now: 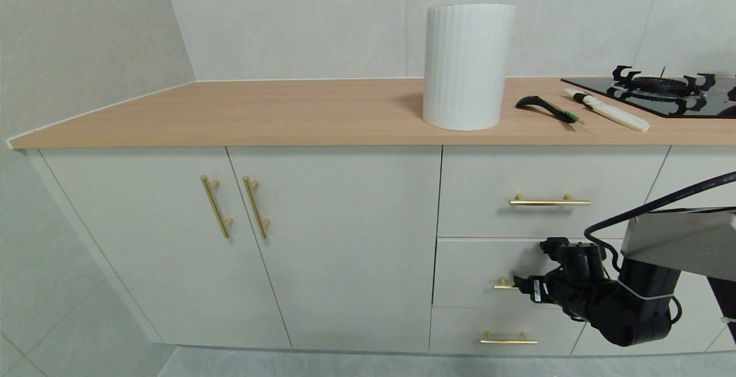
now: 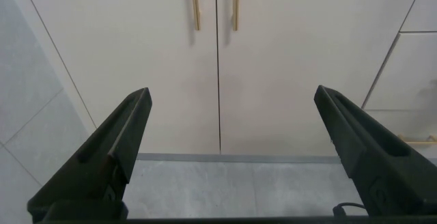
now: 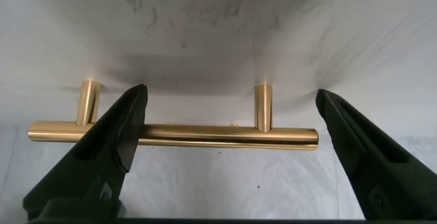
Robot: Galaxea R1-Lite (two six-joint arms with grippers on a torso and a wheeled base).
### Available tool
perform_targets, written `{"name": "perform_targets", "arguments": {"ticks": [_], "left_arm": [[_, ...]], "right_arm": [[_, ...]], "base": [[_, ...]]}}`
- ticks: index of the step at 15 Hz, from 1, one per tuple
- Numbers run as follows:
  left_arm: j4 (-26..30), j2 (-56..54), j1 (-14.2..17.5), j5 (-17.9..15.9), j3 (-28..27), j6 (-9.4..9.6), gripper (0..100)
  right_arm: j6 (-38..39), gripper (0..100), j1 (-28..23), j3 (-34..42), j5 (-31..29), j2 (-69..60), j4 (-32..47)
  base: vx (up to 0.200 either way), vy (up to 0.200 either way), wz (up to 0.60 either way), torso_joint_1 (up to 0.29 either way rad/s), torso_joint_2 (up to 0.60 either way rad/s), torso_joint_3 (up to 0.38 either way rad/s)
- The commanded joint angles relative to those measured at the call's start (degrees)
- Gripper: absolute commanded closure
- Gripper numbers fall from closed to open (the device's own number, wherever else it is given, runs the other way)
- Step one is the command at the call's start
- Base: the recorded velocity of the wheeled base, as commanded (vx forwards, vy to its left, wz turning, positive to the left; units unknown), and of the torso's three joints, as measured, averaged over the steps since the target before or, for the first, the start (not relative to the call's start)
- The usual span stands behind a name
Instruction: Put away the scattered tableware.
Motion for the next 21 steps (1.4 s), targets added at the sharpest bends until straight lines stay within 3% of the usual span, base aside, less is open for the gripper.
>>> {"name": "perform_targets", "arguments": {"ticks": [1, 5, 8, 9, 11, 12, 14, 15, 21], "left_arm": [[0.0, 0.0, 0.0, 0.0, 0.0, 0.02, 0], [0.0, 0.0, 0.0, 0.0, 0.0, 0.02, 0], [0.0, 0.0, 0.0, 0.0, 0.0, 0.02, 0], [0.0, 0.0, 0.0, 0.0, 0.0, 0.02, 0], [0.0, 0.0, 0.0, 0.0, 0.0, 0.02, 0], [0.0, 0.0, 0.0, 0.0, 0.0, 0.02, 0], [0.0, 0.0, 0.0, 0.0, 0.0, 0.02, 0], [0.0, 0.0, 0.0, 0.0, 0.0, 0.02, 0], [0.0, 0.0, 0.0, 0.0, 0.0, 0.02, 0]], "right_arm": [[-0.1, 0, 0.2, 1.6, 0.0, -1.3, 0.0], [-1.9, 0, 1.5, 7.8, 0.3, -8.8, 1.4], [-2.1, 0, 2.5, 9.9, 1.3, -20.8, 11.7], [-2.2, 0, 2.6, 9.5, 4.0, -31.3, 23.7], [-2.9, 0, 3.1, 7.7, 5.1, -39.5, 32.2], [-3.0, 0, 3.2, 2.9, 5.1, -47.5, 42.8], [-3.0, 0, 3.2, -3.6, 5.9, -51.1, 52.7], [-3.0, 0, 3.2, -10.3, 7.2, -50.2, 59.3], [-2.7, 0, 2.9, -11.2, 5.9, -40.6, 58.4]], "base": [[0.0, 0.0, 0.0, 0.0, 0.0, 0.0], [0.0, 0.0, 0.0, 0.0, 0.0, 0.0], [0.0, 0.0, 0.0, 0.0, 0.0, 0.0], [0.0, 0.0, 0.0, 0.0, 0.0, 0.0], [0.0, 0.0, 0.0, 0.0, 0.0, 0.0], [0.0, 0.0, 0.0, 0.0, 0.0, 0.0], [0.0, 0.0, 0.0, 0.0, 0.0, 0.0], [0.0, 0.0, 0.0, 0.0, 0.0, 0.0], [0.0, 0.0, 0.0, 0.0, 0.0, 0.0]]}}
